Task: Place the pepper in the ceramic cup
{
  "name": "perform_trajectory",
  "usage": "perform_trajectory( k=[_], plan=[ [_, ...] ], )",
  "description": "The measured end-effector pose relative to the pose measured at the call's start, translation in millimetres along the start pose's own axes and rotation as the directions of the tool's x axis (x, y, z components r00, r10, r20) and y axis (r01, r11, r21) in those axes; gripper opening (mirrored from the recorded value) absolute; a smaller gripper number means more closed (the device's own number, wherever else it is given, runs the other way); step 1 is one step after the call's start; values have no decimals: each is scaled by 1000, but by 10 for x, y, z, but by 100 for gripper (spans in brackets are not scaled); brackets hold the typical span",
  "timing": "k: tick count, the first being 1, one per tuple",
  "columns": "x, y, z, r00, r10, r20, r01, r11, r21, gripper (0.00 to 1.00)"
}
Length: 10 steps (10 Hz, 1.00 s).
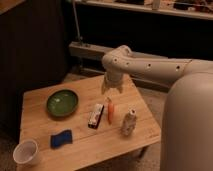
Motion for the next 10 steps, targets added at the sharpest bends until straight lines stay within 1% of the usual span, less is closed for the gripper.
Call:
perform_trajectory(
  k=[3,4,5,8,9,10],
  plan=[
    [-29,-1,18,1000,1,-3,-1,1000,4,65],
    [-33,-49,91,1000,11,-13,-10,1000,8,65],
    [9,-94,206,999,20,-31,-19,1000,12,65],
    [135,-199,674,996,60,-66,-60,998,7,65],
    [172,-231,763,995,69,-75,-69,998,3,65],
    [238,-247,837,993,81,-89,-82,997,-9,65]
  ],
)
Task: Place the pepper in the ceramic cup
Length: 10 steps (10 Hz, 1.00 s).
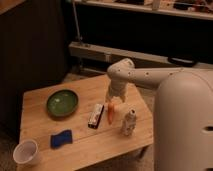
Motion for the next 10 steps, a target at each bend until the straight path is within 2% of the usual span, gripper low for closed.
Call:
perform_trajectory(
  k=[5,10],
  plan=[
    [160,50,260,1000,-8,-28,7,1000,-30,65],
    [132,150,582,999,-37,-31,36,999,-11,65]
  ],
)
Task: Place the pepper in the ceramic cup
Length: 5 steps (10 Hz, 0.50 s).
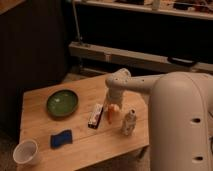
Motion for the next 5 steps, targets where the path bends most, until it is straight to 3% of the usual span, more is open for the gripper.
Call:
perform_trajectory(
  k=[3,5],
  plan=[
    [-84,16,109,1000,-5,-3,5,1000,22,64],
    [-121,17,141,1000,-4,-3,4,999,31,56]
  ],
)
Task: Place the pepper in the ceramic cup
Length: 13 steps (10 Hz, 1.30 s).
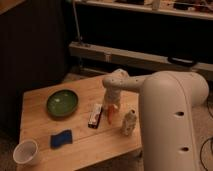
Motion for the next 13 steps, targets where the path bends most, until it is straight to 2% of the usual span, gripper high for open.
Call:
perform_trajectory(
  k=[2,3,5,9,11,13],
  plan=[
    [-14,-23,19,1000,-4,0,4,1000,14,41],
    [-27,5,10,1000,-3,1,3,1000,12,37],
    [-25,17,26,1000,2,-7,-2,1000,10,37],
    [-11,30,65,1000,-9,-25,10,999,30,37],
    [-30,33,-52,1000,-12,-11,12,1000,24,37],
    [-73,124,-334,999,-27,33,27,1000,-8,37]
  ],
)
